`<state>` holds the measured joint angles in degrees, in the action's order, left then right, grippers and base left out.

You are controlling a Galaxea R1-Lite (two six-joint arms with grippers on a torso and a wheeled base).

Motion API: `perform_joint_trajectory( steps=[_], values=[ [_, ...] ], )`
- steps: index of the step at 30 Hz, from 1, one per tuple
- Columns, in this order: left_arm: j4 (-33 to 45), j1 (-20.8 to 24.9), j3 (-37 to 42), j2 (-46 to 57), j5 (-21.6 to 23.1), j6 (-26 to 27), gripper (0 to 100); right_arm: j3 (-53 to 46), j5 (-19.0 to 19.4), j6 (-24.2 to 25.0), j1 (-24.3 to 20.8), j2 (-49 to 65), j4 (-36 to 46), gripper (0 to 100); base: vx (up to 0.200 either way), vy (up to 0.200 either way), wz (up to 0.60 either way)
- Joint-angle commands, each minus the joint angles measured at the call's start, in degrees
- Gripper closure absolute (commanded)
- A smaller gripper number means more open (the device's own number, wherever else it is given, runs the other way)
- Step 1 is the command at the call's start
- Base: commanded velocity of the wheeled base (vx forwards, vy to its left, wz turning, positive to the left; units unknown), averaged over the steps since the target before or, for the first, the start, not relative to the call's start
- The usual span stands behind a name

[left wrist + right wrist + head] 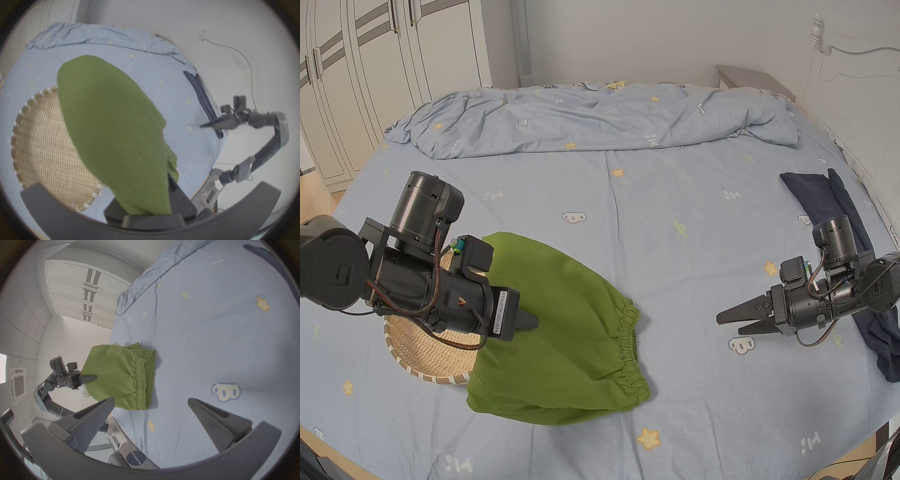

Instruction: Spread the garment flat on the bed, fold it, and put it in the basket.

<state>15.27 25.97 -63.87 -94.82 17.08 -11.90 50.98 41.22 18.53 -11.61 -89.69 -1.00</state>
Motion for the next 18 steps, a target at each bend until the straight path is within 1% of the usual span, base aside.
perform_joint_trajectory(
  steps=[1,2,4,5,8,10,11,12,13,15,18],
  values=[
    [5.29,4.62,-1.79,6.05,-1.43,4.6,100,0.0,0.0,0.02,0.0,1.36,0.3,0,0.0,0.0,0.0],
    [7.23,4.62,-1.88,7.54,-1.43,7.06,100,-0.09,0.0,0.02,0.0,1.36,0.3,0,0.0,0.0,0.0],
    [7.23,4.62,-1.88,7.54,-1.43,7.06,100,-0.09,0.0,0.02,0.0,1.36,0.3,0,0.0,0.0,0.0],
    [8.81,4.0,-1.7,11.23,-1.43,10.23,100,-0.18,0.0,0.02,-0.08,1.27,0.3,0,0.0,0.0,0.0],
    [8.9,2.51,-1.7,13.7,-1.52,11.28,100,-0.18,0.0,-0.07,-0.35,1.27,0.3,0,0.0,0.0,0.0],
    [8.9,-0.57,-1.88,15.98,-1.52,13.22,100,-0.18,0.0,-0.07,-0.61,1.36,0.3,0,0.0,0.0,0.0],
    [8.9,-0.57,-1.88,15.98,-1.52,13.22,100,-0.18,0.0,-0.07,-0.61,1.36,0.3,0,0.0,0.0,0.0],
    [8.72,-3.11,-2.05,17.56,-1.52,14.89,100,-0.27,0.0,-0.07,-0.61,1.36,0.3,0,0.0,0.0,0.0],
    [8.63,-4.34,-2.23,18.53,-1.43,15.59,100,-0.27,0.0,-0.07,-0.7,1.36,0.3,0,0.0,0.0,0.0],
    [8.63,-5.4,-2.58,19.32,-1.43,16.03,100,-0.27,0.0,-0.07,-0.7,1.36,0.3,0,0.0,0.0,0.0],
    [8.28,-8.92,-3.55,20.02,-1.43,16.2,100,-0.27,0.0,-0.07,-0.61,1.44,0.3,0,0.0,0.0,0.0]
  ],
)
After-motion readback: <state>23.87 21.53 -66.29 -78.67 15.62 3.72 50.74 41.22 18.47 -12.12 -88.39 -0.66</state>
